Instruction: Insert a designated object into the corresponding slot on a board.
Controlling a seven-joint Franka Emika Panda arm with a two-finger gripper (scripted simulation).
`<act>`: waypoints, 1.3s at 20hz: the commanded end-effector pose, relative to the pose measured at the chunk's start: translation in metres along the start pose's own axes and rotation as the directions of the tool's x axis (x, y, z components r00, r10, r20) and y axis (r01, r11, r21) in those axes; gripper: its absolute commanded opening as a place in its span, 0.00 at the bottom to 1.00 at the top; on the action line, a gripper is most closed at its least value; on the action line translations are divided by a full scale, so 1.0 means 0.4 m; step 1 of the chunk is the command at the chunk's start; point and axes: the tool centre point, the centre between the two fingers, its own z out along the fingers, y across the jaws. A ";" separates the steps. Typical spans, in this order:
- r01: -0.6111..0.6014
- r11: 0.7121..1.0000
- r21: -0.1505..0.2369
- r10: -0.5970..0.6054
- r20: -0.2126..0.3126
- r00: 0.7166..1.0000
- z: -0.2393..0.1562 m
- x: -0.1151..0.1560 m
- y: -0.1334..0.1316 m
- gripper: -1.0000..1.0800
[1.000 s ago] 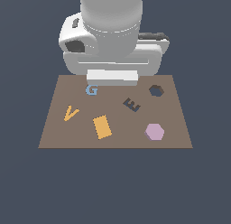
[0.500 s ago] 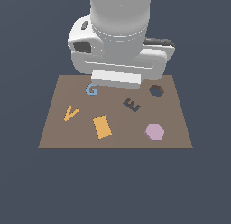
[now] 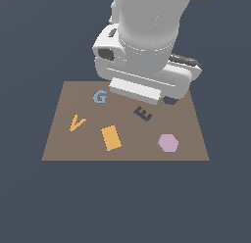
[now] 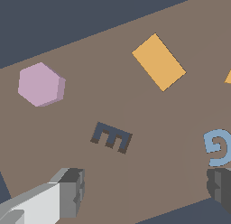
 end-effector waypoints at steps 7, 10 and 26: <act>-0.264 0.964 0.009 0.264 -0.008 0.964 0.045 0.003 -0.085 0.96; -0.359 0.933 0.013 0.360 -0.011 0.933 0.062 0.011 -0.117 0.96; -0.784 0.619 0.038 0.785 -0.016 0.619 0.149 0.105 -0.262 0.96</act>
